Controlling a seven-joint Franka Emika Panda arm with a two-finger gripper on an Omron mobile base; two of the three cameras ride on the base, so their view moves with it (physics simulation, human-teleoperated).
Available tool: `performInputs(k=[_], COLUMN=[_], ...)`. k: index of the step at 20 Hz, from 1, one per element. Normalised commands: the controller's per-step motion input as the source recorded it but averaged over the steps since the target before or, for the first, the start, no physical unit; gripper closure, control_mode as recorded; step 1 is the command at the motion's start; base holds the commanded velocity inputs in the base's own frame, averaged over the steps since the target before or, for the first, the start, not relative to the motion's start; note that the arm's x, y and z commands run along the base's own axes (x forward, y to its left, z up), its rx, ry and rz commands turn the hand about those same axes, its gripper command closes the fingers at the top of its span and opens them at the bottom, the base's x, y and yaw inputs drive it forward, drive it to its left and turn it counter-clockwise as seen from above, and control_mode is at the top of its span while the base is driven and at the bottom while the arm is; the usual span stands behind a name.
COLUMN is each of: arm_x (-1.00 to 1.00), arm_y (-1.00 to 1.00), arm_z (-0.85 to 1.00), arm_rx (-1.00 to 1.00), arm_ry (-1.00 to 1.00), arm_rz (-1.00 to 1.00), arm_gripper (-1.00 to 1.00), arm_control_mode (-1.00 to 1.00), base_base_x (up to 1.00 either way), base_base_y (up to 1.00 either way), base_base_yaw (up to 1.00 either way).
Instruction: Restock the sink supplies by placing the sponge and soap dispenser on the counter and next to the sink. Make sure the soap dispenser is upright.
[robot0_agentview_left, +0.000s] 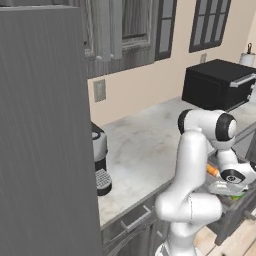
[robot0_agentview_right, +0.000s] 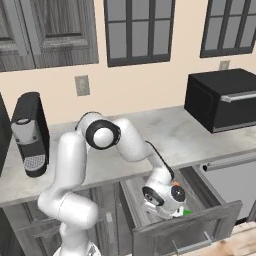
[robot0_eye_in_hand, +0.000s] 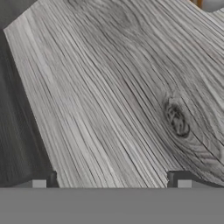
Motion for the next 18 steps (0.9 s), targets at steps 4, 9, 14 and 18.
performInputs(k=[4, 9, 14, 18], arm_x=[-0.71, -0.63, 0.01, 0.55], arm_y=[-0.66, -0.58, -0.27, 0.00], arm_z=[-0.04, 0.04, 0.42, 0.54], arm_rx=[0.10, 0.07, 0.01, -0.11], arm_ry=[0.00, 0.04, 0.08, 0.01], arm_rz=[-0.01, -0.05, -0.09, -0.07], arm_gripper=[-1.00, -1.00, -1.00, -1.00], arm_control_mode=[-1.00, -1.00, -1.00, -1.00], base_base_x=[0.00, 0.00, 0.00, 0.00], base_base_y=[0.00, 0.00, 0.00, 0.00], base_base_yaw=[0.00, 0.00, 0.00, 0.00])
